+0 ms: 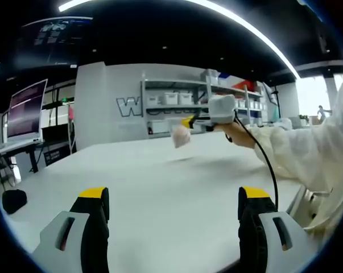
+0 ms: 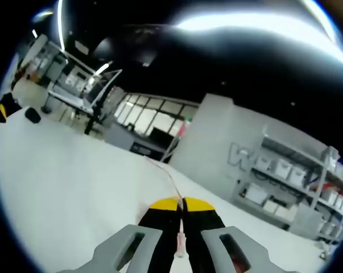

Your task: Open the resealable bag by pulling the two sides of the seal apart until the entire bag opening is separated and visibly accessible.

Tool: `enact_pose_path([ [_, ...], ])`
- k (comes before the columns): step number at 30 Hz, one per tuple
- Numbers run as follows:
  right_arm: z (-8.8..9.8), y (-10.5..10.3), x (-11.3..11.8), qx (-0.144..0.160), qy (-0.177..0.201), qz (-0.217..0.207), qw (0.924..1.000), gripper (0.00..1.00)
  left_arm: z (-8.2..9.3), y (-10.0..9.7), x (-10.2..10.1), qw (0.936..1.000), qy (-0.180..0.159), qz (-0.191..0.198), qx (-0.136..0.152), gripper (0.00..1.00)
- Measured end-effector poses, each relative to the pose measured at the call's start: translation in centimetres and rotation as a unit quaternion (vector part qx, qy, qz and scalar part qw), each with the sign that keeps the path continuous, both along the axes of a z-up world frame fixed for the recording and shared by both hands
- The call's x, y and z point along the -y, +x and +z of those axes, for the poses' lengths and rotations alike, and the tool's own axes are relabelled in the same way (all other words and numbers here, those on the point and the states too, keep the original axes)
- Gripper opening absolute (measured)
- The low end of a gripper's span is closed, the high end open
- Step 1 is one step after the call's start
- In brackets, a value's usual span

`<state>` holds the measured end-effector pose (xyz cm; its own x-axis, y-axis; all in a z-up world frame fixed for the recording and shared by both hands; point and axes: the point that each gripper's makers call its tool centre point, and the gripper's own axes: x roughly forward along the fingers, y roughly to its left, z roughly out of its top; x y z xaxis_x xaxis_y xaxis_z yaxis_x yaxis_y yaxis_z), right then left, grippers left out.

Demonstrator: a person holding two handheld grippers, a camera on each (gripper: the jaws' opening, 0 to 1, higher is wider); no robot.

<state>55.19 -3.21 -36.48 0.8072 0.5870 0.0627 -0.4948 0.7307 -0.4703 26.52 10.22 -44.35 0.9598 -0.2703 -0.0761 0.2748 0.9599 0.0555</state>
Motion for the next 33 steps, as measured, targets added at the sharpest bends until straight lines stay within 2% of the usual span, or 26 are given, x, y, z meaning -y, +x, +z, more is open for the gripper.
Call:
enact_pose_path([
  [6,0.1,-0.6,0.1,-0.007,0.013,0.009,0.9998,0.0,0.1,0.1,0.1,1.0,0.001,-0.002,0.0,0.93],
  [18,-0.1,-1.0,1.1,-0.004,0.019,0.005,0.9998,0.0,0.1,0.1,0.3,1.0,0.002,-0.005,0.001,0.93],
  [33,-0.2,-2.0,1.1,-0.004,0.032,0.016,0.9993,0.0,0.1,0.2,0.4,1.0,0.003,-0.005,0.0,0.93],
])
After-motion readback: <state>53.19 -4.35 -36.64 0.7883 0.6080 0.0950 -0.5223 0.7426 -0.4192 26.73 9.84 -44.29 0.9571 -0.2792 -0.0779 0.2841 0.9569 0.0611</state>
